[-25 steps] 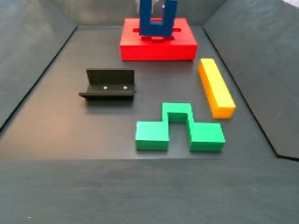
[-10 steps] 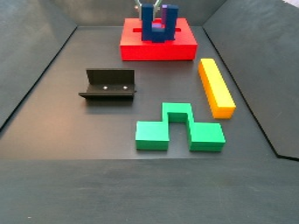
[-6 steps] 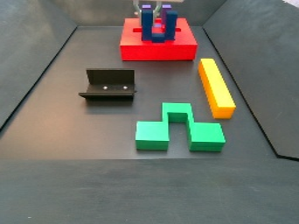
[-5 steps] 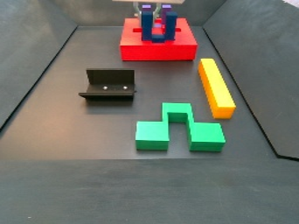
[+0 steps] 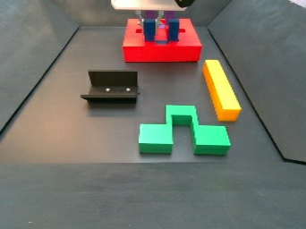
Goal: Pick up the blue object. Move up. Move to above the board. Insert the blue object.
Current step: Insert the blue object.
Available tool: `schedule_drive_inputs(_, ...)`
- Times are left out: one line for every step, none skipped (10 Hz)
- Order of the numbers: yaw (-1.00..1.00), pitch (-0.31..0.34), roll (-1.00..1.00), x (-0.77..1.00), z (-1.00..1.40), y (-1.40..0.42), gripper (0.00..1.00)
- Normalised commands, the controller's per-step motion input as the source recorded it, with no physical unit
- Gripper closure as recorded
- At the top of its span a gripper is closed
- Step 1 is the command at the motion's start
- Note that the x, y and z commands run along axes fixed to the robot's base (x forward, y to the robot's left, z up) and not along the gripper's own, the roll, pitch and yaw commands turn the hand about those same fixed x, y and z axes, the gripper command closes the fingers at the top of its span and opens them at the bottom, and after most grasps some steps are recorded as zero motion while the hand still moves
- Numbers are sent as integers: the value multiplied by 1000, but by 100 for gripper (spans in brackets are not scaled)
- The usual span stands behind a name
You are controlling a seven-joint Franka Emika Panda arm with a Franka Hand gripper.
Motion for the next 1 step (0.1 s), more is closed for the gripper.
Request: schedule_drive_inputs(0, 43, 0, 0, -126, -29, 100)
